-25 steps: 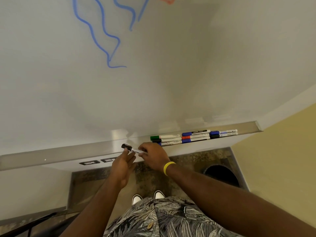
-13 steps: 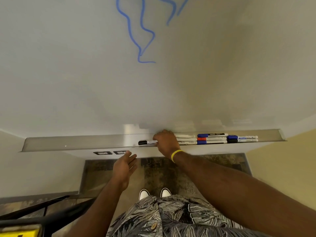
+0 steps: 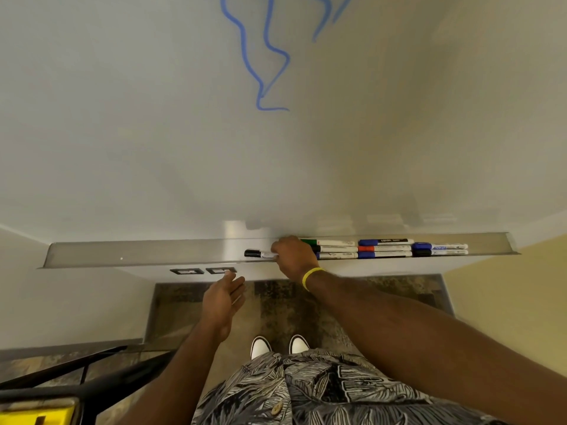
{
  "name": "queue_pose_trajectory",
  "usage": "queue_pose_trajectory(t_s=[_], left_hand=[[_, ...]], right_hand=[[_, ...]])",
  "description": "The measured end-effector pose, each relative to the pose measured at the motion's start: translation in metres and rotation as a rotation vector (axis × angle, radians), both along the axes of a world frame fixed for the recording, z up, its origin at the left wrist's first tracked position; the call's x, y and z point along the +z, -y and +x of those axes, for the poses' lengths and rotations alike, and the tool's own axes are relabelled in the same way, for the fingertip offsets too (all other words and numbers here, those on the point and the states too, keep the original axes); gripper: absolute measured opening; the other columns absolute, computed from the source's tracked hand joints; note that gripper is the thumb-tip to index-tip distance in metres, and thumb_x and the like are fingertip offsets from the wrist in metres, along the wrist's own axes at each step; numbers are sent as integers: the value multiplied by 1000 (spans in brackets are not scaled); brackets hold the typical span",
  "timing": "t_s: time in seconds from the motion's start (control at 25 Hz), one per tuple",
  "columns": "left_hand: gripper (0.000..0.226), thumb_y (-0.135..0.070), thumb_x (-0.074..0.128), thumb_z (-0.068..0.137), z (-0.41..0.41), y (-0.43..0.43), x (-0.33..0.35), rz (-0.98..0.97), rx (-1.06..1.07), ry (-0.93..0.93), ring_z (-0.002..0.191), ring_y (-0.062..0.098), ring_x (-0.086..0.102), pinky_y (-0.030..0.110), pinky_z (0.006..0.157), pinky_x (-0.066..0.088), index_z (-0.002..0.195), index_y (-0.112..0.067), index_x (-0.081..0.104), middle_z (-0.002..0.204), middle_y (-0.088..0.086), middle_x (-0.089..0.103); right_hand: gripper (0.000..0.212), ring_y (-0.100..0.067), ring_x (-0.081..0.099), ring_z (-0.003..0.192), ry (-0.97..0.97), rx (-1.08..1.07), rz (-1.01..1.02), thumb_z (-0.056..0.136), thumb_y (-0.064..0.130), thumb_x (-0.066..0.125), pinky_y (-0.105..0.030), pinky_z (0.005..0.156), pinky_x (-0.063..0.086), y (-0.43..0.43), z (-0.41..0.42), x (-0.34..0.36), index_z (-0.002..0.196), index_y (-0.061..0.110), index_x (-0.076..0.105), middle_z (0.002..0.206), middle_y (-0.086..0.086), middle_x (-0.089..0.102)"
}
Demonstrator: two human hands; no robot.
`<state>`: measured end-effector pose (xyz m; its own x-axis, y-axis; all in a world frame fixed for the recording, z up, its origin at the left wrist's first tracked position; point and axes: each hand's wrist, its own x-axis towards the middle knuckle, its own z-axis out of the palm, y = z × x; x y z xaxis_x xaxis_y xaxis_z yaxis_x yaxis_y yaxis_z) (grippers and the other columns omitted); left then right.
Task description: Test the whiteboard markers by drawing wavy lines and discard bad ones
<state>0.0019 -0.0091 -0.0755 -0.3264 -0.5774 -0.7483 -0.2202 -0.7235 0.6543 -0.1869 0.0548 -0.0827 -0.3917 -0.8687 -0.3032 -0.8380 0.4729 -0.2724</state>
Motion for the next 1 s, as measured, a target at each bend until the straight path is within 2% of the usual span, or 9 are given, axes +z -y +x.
queue_pose_trajectory(t_s=[0.16, 0.28, 0.36, 0.4, 0.48, 0.56, 0.72, 0.88, 1.0], left_hand=[[36, -32, 46, 102, -4, 1, 0, -26, -50, 6, 116, 23, 58, 43, 105, 45, 131, -12, 54, 121, 7, 64], [22, -31, 46, 102, -11, 2, 1, -108, -106, 30, 100, 17, 59, 35, 87, 48, 109, -16, 60, 104, 1, 64], [23, -30, 46, 101, -14, 2, 1, -258, -185, 53, 92, 19, 56, 30, 74, 45, 93, -17, 63, 93, -1, 62], [24, -32, 47, 101, -13, 1, 1, -372, -262, 107, 95, 20, 58, 30, 74, 45, 95, -17, 64, 95, -2, 63], [31, -37, 50, 99, -7, 0, -2, -600, -455, 252, 110, 22, 61, 31, 85, 48, 117, -15, 62, 113, 0, 66], [47, -42, 53, 97, 2, -2, -5, -735, -633, 356, 125, 22, 54, 35, 99, 46, 135, -15, 51, 134, 3, 58], [69, -57, 53, 90, 26, -8, -6, -996, -889, 560, 141, 20, 36, 41, 114, 35, 147, -23, 34, 153, 2, 40], [95, -82, 27, 82, 59, -25, 0, -1105, -1013, 862, 152, 23, 1, 50, 121, 5, 156, -26, 9, 164, 5, 5], [109, -92, 10, 72, 89, -44, 1, -1108, -947, 1004, 150, 25, -13, 54, 119, -6, 156, -23, 0, 164, 7, -8]], right_hand=[[23, -29, 56, 104, 6, -9, -6, 91, 11, 55, -39, 83, 49, -5, 4, 3, 112, 11, 65, 109, -11, 64], [28, -26, 56, 105, 18, -10, -40, 89, 8, 57, -36, 90, 48, -11, 5, 6, 116, 11, 64, 111, -9, 64], [31, -27, 54, 108, 19, 0, -76, 89, 8, 57, -36, 93, 46, -15, 4, 7, 119, 10, 62, 115, -9, 63], [33, -27, 53, 110, 25, -5, -97, 89, 9, 56, -36, 94, 45, -17, 3, 9, 121, 10, 61, 117, -9, 62], [35, -27, 51, 116, 34, -18, -151, 91, 17, 57, -37, 99, 43, -22, 2, 13, 126, 11, 59, 123, -9, 61], [40, -26, 48, 123, 28, 15, -181, 93, 26, 58, -37, 105, 39, -28, 4, 17, 131, 12, 55, 131, -8, 57], [66, -27, 31, 142, 25, 137, -129, 93, 44, 58, -39, 118, 23, -40, 17, 19, 148, 16, 37, 154, -7, 36], [91, -29, 11, 150, 9, 264, -88, 86, 62, 57, -43, 122, 9, -45, 33, 17, 156, 24, 14, 165, -6, 8], [100, -26, -5, 152, 8, 365, -75, 82, 73, 51, -46, 123, -1, -46, 48, 17, 157, 30, 1, 165, -2, -9]])
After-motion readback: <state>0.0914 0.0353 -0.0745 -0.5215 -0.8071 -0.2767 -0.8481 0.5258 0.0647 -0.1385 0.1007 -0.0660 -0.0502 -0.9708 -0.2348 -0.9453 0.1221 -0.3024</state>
